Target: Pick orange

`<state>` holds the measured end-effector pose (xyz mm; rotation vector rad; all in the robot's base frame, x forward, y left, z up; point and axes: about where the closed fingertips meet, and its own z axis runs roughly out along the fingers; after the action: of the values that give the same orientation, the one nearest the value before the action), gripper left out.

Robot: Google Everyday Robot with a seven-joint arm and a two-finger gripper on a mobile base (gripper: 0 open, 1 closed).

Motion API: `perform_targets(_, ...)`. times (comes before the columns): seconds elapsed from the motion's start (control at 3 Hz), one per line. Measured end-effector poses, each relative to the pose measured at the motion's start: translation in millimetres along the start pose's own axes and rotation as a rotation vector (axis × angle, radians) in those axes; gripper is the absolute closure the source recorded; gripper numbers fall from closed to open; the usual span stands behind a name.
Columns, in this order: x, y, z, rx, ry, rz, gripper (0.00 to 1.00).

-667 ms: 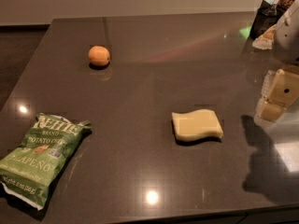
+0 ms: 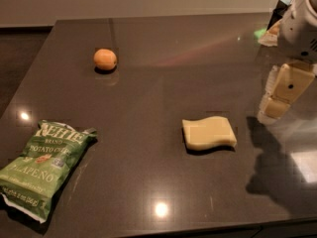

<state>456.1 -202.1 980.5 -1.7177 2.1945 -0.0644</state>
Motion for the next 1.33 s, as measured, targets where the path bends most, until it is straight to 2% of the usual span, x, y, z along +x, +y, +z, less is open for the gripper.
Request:
perform_targets(0.33, -27, -23, 10, -0.002, -0.062, 0.000, 0.00)
perform_targets(0.67, -55, -50, 26, 0.002, -0.105, 0.027, 0.00)
perform_targets(1.33, -110, -97, 70, 0.018, -0.166, 0.109, 0.00)
